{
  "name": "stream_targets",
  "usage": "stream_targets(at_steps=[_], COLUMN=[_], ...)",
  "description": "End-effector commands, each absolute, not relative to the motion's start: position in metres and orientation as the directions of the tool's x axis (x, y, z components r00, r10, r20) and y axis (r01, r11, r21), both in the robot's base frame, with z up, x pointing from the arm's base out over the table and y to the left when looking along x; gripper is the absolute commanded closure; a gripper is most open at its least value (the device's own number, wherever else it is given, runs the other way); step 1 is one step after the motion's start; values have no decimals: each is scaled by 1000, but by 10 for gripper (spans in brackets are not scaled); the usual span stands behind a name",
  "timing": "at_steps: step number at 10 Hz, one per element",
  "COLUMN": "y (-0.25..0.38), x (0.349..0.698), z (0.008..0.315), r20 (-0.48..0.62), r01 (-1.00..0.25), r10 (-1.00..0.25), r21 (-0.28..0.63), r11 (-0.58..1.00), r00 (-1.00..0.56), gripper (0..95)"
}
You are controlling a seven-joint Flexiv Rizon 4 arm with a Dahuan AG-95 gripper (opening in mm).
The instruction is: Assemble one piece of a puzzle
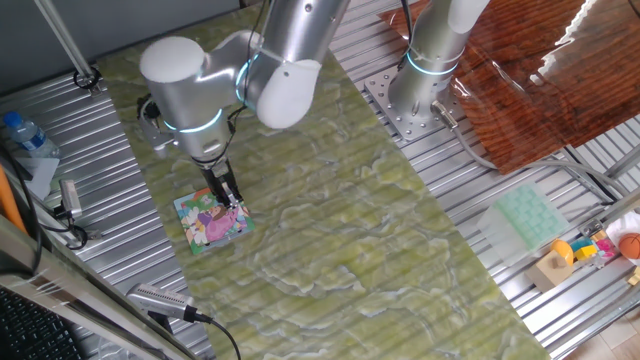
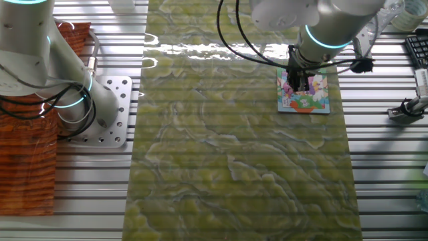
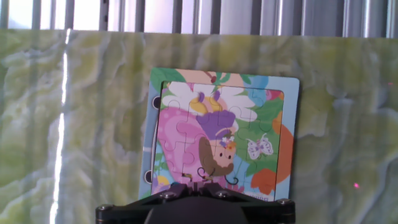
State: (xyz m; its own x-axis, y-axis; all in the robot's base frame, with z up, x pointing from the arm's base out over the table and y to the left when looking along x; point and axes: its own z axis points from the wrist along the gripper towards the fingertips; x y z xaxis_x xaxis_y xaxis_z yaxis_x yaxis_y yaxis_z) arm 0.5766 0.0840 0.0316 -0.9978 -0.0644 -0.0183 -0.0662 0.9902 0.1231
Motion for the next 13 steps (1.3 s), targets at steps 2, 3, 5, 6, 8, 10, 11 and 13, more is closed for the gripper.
stream_targets(at_steps=[2,3,5,6,8,10,11,13], y=[91,91,97,102,103,104,104,105], x=[571,571,574,577,577,577,578,577], z=[36,36,32,28,27,27,27,25], r20=[-22,-32,-43,-45,-41,-42,-40,-33], r01=[-70,-68,-58,-54,-62,-62,-55,-43], r10=[-69,-67,-57,-53,-61,-62,-54,-42], r21=[51,44,38,21,15,21,25,33], r11=[996,997,998,998,998,998,998,999], r00=[-997,-997,-997,-998,-997,-997,-998,-999], gripper=[950,950,950,950,950,950,950,950])
